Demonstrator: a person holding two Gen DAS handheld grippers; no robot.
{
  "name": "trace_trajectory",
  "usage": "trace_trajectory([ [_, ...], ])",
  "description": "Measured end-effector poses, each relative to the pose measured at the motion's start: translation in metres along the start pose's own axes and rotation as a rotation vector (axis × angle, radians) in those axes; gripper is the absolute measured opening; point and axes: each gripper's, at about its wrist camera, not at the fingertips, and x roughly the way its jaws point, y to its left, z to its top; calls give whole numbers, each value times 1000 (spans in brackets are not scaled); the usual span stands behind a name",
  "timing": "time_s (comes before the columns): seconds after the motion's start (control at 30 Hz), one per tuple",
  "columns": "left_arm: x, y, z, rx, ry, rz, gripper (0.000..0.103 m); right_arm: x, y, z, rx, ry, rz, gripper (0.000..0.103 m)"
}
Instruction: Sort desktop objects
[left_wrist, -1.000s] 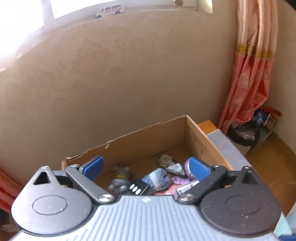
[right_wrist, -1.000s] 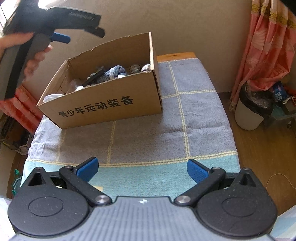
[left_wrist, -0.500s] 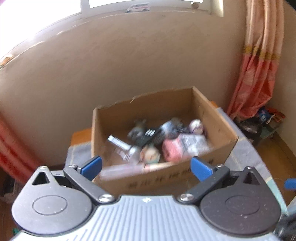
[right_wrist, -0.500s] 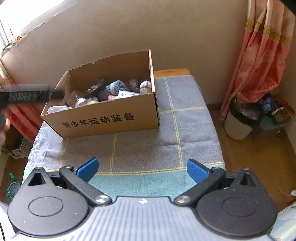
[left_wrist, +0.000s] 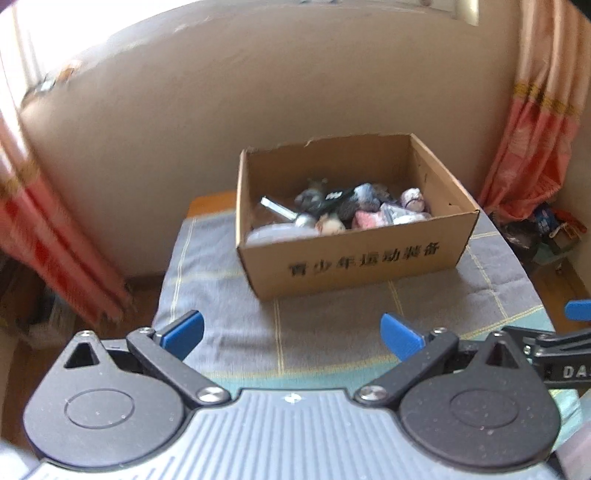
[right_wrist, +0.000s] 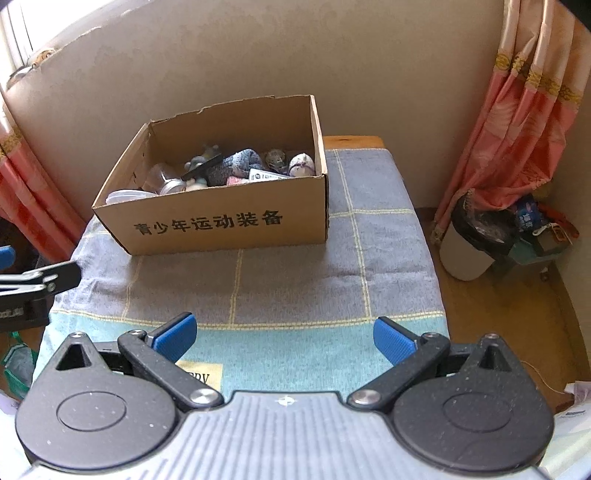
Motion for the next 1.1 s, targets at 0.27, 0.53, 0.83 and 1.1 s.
trace_trajectory([
  [0.27,-14,11,0,-90,42,-22,102,-12,16,12,-14,-21,5,103],
  [0.53,-20,12,-1,-106,38,-9,102,-23,33,22,-49,-25,-18,103],
  [0.83,-20,15,0,-120,46,-14,102,-22,34,18,-33,-5,-13,103],
  [1.1,-19,13,0,-125,51,-29,102,-20,32,17,-22,6,-12,103],
])
